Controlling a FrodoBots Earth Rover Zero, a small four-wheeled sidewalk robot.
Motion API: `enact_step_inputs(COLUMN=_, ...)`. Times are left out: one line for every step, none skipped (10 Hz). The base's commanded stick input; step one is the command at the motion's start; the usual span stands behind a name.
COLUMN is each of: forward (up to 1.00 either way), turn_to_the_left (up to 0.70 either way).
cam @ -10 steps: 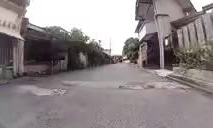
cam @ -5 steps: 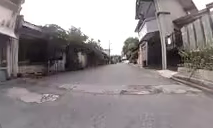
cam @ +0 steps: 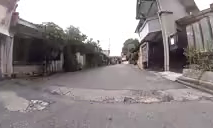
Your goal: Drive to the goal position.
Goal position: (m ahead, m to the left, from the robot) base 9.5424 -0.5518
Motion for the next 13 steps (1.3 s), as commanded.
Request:
enact_step_inputs(forward=0.7, turn_to_the_left=0.01)
enact_step_inputs(forward=0.7, turn_to_the_left=0.01)
enact_step_inputs(forward=0.7, turn_to_the_left=0.01)
enact_step_inputs(forward=0.7, turn_to_the_left=0.01)
enact_step_inputs(forward=0.7, turn_to_the_left=0.01)
enact_step_inputs(forward=0.7, turn_to_the_left=0.01)
enact_step_inputs(forward=0.7, turn_to_the_left=0.01)
enact_step_inputs(forward=0.7, turn_to_the_left=0.01)
enact_step_inputs(forward=0.7, turn_to_the_left=0.01)
enact_step_inputs(forward=0.7, turn_to_the_left=0.01)
enact_step_inputs(forward=0.7, turn_to_the_left=0.01)
enact_step_inputs(forward=0.7, turn_to_the_left=0.01)
enact_step_inputs(forward=0.7, turn_to_the_left=0.01)
